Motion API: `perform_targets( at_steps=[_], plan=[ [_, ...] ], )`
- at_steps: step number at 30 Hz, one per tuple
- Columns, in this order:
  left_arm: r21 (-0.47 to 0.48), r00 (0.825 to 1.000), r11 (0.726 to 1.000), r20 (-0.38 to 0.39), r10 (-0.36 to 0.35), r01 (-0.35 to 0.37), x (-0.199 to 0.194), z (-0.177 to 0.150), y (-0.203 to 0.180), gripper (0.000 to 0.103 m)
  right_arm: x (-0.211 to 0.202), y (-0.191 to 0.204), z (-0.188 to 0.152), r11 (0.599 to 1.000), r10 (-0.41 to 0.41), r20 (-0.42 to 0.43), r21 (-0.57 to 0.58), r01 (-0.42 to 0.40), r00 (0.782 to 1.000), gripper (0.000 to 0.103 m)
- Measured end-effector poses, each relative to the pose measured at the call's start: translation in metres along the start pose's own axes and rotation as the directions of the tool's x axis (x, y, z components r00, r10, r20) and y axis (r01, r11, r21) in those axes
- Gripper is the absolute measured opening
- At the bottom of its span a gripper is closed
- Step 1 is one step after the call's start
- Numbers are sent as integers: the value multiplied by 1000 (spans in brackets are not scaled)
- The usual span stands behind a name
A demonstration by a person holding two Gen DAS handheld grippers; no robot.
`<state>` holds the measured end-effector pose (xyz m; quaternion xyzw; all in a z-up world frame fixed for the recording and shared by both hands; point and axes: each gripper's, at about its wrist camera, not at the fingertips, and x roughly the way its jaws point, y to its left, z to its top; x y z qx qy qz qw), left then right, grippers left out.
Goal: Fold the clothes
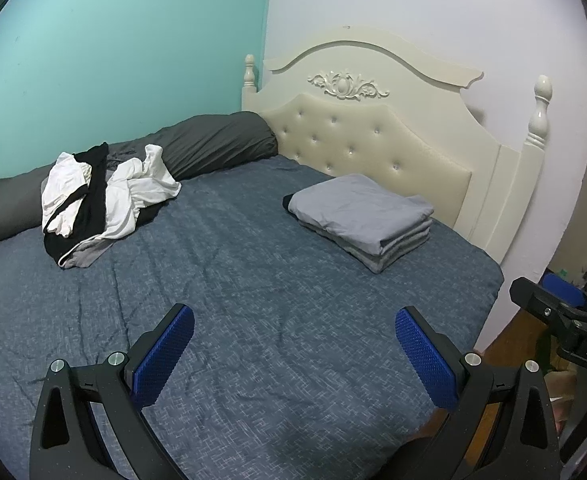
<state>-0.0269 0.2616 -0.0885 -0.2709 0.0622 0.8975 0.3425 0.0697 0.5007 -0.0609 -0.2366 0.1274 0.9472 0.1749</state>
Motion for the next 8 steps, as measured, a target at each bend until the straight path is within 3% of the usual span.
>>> perform_targets(
  at_steps=[8],
  plan=[
    [-6,1000,1000,-6,-4,4,1,0,0,103,0,0,0,1000,3,-1,2,-3,1000,103]
  ],
)
